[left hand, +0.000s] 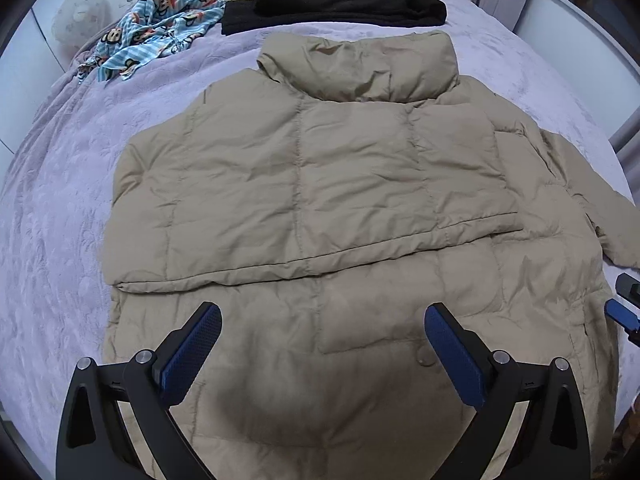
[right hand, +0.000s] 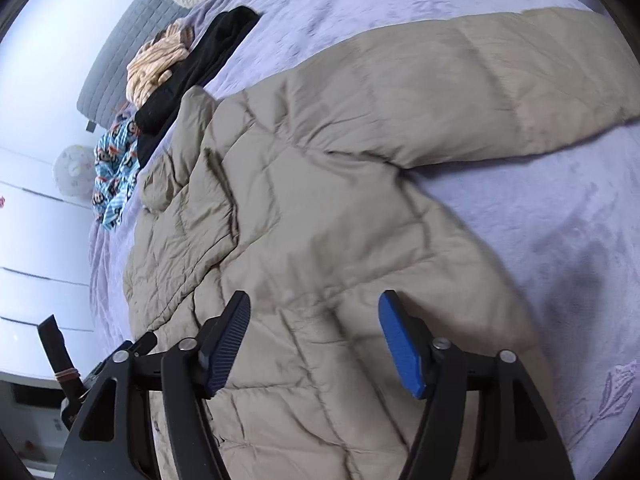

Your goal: Fold large clothes

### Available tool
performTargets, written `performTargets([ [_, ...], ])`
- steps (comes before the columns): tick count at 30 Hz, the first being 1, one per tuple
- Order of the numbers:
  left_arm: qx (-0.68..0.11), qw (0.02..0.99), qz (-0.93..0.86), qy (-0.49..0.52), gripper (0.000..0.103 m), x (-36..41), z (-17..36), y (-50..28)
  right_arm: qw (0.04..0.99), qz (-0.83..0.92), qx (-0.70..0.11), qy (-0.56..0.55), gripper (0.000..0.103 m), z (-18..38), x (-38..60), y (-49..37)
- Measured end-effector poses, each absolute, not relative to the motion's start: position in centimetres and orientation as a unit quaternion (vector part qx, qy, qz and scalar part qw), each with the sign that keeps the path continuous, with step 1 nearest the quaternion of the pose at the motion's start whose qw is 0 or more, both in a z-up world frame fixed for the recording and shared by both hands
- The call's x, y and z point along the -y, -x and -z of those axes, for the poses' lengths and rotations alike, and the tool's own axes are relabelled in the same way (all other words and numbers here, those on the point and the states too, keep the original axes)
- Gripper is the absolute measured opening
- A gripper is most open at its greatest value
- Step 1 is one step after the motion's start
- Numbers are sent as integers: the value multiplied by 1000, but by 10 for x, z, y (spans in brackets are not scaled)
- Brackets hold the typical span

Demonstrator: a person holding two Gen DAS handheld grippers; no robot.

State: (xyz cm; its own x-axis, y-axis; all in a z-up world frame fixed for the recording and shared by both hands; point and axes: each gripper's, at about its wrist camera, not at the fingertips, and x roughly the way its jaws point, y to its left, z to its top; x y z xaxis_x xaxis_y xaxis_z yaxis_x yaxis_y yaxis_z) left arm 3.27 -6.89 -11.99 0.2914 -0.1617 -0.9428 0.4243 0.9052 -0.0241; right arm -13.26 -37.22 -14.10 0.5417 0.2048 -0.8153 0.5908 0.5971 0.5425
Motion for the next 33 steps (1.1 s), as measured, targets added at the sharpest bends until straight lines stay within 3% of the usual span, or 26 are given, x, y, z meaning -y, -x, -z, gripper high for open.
performTargets([
  [11, -572, 783, 218, -109, 102, 132, 120, -11, 753, 167, -425, -473, 83, 148, 443, 187],
  [14, -572, 780, 227, -112, 102, 146, 119, -6, 749, 186, -410, -486, 103, 153, 463, 200],
  [22, -572, 775, 239, -123, 102, 178, 118, -2, 720, 194, -368, -555, 103, 171, 520, 224],
  [33, -565, 778, 246, -121, 102, 193, 110, -7, 644, 243, -178, -703, 102, 205, 622, 263],
])
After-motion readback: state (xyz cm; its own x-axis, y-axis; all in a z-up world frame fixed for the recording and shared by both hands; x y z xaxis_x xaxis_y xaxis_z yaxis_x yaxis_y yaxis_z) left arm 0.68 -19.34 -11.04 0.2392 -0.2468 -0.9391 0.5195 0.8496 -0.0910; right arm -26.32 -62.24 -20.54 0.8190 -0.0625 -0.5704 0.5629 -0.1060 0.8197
